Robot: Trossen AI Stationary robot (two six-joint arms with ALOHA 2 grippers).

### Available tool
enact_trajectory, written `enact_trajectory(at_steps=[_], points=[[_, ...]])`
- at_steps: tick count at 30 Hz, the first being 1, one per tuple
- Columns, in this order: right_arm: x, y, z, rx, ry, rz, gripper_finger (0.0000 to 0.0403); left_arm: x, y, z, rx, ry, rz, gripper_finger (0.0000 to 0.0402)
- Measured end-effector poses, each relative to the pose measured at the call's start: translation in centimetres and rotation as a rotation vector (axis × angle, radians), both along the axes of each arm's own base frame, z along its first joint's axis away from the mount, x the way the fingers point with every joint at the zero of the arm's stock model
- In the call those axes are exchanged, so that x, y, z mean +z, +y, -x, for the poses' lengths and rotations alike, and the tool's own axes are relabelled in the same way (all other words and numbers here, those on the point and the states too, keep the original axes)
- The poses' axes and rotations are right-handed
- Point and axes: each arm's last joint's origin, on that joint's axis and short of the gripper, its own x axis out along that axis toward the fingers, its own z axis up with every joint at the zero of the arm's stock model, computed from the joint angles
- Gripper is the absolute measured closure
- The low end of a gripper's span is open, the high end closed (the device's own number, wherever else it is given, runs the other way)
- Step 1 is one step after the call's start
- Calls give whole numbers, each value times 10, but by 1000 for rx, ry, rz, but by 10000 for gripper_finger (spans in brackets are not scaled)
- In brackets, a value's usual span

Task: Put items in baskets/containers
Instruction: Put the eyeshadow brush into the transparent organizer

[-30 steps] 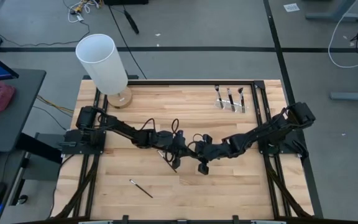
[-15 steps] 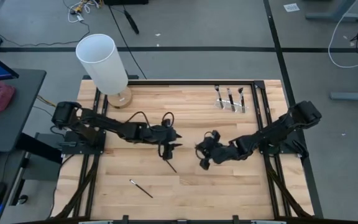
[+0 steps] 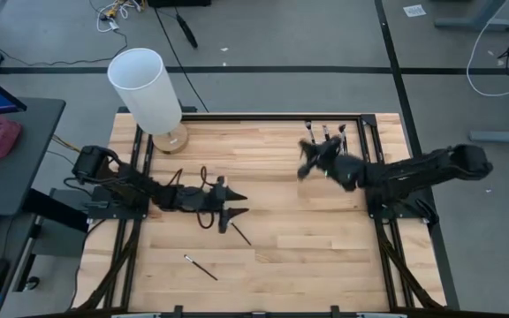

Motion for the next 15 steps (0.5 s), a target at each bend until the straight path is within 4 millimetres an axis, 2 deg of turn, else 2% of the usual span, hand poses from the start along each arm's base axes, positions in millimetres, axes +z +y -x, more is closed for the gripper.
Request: enact_trajectory(at_steps=[4, 8, 12, 15], points=[[5, -43, 8, -136, -8, 34, 393, 2, -1, 0, 2, -28, 4, 205], [-3, -78, 17, -219, 29, 5, 393, 3, -1, 0, 7, -34, 5, 205], [-17, -99, 24, -284, 106, -50, 393, 4, -1, -1, 6, -44, 7, 205], [-29, -105, 26, -262, 135, -129, 393, 4, -1, -1, 14, -44, 6, 205]])
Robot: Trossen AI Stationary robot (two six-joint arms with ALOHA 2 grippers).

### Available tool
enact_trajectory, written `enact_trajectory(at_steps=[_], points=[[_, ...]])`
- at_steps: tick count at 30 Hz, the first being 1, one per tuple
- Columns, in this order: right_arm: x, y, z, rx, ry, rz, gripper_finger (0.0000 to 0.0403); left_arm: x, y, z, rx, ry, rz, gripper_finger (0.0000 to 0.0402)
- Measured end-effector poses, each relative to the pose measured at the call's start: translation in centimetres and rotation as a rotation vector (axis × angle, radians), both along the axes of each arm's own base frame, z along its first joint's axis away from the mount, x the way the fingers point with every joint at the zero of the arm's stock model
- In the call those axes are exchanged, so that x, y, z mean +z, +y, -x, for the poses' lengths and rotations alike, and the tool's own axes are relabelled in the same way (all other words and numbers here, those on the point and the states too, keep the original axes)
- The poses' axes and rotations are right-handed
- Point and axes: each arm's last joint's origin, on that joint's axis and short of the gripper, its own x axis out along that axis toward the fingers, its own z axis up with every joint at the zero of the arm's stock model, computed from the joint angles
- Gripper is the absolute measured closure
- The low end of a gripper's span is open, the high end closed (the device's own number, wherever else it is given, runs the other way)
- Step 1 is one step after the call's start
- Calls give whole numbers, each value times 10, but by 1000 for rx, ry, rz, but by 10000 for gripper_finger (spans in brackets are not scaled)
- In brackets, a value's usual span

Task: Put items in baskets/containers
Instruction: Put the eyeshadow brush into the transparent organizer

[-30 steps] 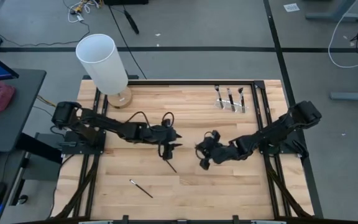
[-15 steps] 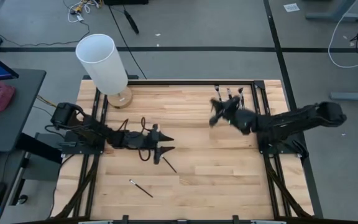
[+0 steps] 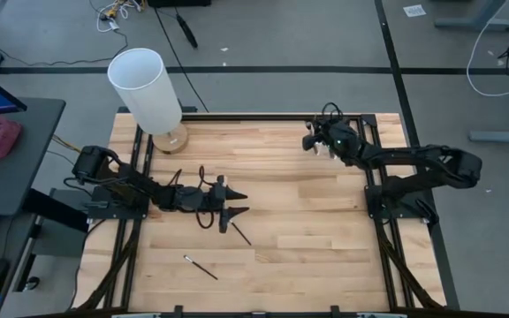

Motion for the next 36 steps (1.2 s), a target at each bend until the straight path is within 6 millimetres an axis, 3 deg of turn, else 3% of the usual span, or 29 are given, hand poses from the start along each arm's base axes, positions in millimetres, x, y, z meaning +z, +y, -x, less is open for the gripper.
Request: enact_trajectory(at_steps=[7, 14, 23, 29, 36], points=[[-22, -7, 3, -11, 75, -134, 386, 0, 1, 0, 20, -2, -2, 205], [-30, -10, 7, -11, 85, -211, 379, 0, 1, 0, 25, -3, -3, 205], [-31, -10, 8, -5, 128, -194, 314, 0, 1, 0, 28, -4, 6, 205], [-9, -12, 5, 2, 134, -133, 259, 0, 1, 0, 30, -6, 23, 205], [42, 3, -1, 88, 48, -70, 243, 0, 1, 0, 30, -6, 23, 205]])
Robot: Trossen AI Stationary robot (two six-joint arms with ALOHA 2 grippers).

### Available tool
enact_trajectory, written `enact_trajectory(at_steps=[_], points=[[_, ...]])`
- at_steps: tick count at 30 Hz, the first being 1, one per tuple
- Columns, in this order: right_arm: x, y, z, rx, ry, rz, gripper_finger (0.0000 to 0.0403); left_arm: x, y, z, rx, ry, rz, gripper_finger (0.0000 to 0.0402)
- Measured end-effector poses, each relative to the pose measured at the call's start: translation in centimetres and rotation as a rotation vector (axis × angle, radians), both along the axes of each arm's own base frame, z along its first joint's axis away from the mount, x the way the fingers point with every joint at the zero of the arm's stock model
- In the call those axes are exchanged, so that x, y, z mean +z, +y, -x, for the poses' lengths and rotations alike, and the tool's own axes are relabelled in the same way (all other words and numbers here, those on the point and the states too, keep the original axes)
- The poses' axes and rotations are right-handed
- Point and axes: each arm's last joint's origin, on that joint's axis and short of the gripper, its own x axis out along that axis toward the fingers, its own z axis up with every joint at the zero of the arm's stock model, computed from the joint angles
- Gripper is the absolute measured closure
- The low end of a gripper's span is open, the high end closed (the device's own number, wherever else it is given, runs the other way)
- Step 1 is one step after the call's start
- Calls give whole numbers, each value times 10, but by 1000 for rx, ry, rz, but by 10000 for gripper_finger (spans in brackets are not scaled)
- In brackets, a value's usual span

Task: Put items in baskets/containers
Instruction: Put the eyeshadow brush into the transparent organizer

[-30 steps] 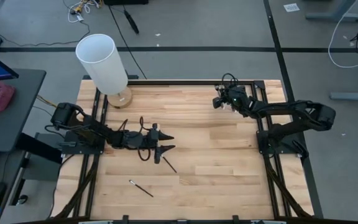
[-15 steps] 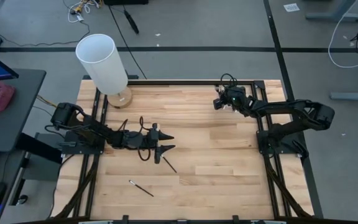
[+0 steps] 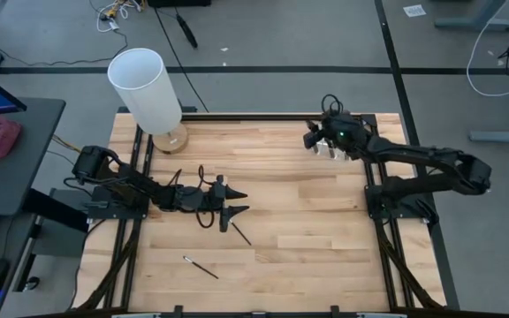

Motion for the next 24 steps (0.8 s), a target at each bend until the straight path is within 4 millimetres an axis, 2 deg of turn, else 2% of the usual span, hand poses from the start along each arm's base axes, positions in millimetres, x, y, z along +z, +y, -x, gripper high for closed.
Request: enact_trajectory(at_steps=[5, 10, 14, 17, 21, 24], points=[[24, 41, -14, 276, -149, -23, 257, 0, 0, 0, 0, 5, -1, 205], [21, 99, -36, 527, -205, -97, 277, -1, -1, 1, -14, 20, -27, 205], [4, 146, -55, 669, -188, -123, 290, 6, -8, 14, -64, 15, -60, 205], [-17, 174, -69, 739, -153, -124, 297, 4, -8, 33, -84, 94, -66, 205], [-50, 199, -87, 768, -158, -108, 303, -1, -2, 60, -71, 228, -15, 205], [-73, 207, -100, 779, -212, -102, 305, -10, 3, 78, -45, 333, 17, 205]])
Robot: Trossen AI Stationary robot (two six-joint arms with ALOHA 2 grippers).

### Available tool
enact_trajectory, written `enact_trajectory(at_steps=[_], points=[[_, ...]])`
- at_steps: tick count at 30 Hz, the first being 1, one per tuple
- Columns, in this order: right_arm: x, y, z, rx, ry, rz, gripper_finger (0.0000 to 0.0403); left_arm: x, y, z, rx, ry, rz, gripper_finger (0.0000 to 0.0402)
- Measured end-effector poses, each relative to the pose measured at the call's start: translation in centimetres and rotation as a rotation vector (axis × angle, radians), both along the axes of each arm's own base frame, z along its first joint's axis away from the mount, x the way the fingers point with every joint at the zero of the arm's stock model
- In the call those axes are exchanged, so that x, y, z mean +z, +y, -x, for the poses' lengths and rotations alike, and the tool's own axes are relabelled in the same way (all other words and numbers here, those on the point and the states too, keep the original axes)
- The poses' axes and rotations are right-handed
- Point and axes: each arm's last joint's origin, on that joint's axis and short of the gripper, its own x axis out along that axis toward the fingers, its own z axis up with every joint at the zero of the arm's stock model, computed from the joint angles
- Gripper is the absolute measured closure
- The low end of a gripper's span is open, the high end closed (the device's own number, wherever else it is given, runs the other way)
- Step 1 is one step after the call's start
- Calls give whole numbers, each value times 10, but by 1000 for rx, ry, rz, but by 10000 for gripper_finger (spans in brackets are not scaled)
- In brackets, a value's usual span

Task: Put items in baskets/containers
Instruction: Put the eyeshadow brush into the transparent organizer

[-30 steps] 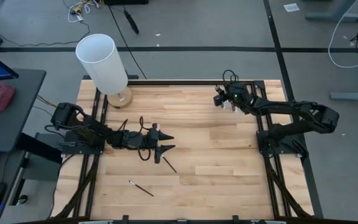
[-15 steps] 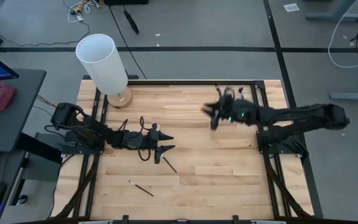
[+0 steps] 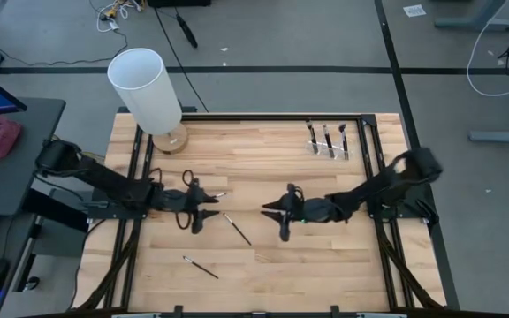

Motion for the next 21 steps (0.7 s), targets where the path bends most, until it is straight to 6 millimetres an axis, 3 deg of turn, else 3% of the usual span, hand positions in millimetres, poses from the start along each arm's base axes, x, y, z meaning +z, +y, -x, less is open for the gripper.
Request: enact_trajectory(at_steps=[5, 9, 21], points=[[-33, 2, -14, -16, -89, -33, 305, -24, 10, 23, 94, 76, 15, 204], [-46, -2, -18, -38, -147, -92, 305, -39, 18, 37, 193, 109, 6, 204], [-49, -4, -19, -50, -173, -119, 305, -41, 24, 39, 180, 92, -88, 204]])
